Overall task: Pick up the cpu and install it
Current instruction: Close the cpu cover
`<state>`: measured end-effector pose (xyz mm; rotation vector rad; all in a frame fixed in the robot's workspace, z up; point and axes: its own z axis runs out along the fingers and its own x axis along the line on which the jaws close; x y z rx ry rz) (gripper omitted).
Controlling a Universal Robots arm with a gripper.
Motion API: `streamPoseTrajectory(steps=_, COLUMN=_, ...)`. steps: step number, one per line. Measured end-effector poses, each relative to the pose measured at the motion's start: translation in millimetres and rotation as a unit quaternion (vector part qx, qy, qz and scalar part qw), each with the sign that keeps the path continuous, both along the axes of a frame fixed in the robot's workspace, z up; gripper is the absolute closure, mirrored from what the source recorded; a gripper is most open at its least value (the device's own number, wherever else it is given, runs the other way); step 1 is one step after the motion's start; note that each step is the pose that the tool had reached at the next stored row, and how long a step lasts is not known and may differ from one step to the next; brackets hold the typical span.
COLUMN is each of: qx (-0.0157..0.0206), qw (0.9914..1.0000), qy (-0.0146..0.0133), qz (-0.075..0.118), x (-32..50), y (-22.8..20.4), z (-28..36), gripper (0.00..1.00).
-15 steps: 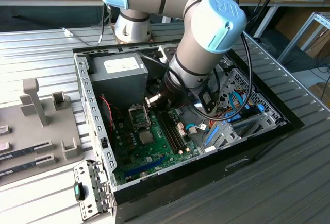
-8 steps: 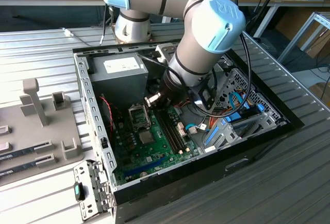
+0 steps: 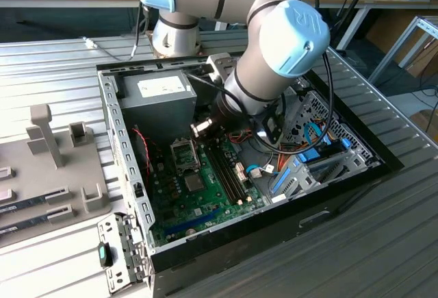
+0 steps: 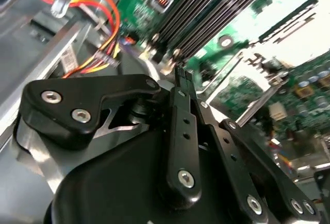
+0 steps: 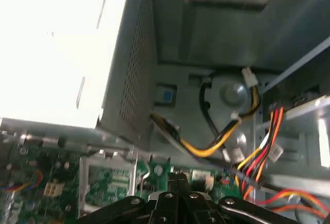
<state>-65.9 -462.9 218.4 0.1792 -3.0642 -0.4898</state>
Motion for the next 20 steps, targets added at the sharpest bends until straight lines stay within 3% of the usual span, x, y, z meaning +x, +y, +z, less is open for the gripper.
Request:
streamPoseTrajectory(steps=2, qx=0.0134, qw=0.9999, qy=0.0004, qz=0.005, x=0.1, y=0.5, z=-0.2, gripper=0.89)
streamPoseTrajectory(steps=3, qx=0.0169, qw=0.99979, qy=0.0005, qz=0.011, x=0.2, y=0.5, z=-0.4, gripper=0.89)
streamPoseTrajectory(steps=5, qx=0.026, qw=0.99878, qy=0.0009, qz=0.042, x=0.2, y=0.6, z=-1.4, gripper=0.89)
streamPoseTrajectory(steps=6, qx=0.0287, qw=0.99777, qy=0.0014, qz=0.06, x=0.1, y=0.5, z=-2.1, gripper=0.89)
streamPoseTrajectory(steps=10, qx=0.0297, qw=0.99531, qy=0.0023, qz=0.092, x=0.3, y=0.6, z=-5.3, gripper=0.89)
streamPoseTrajectory(steps=17, qx=0.0301, qw=0.99169, qy=0.004, qz=0.125, x=4.1, y=1.7, z=-11.1, gripper=0.89)
streamPoseTrajectory(steps=20, qx=0.03, qw=0.98883, qy=0.0048, qz=0.146, x=4.3, y=2.1, z=-13.4, gripper=0.89)
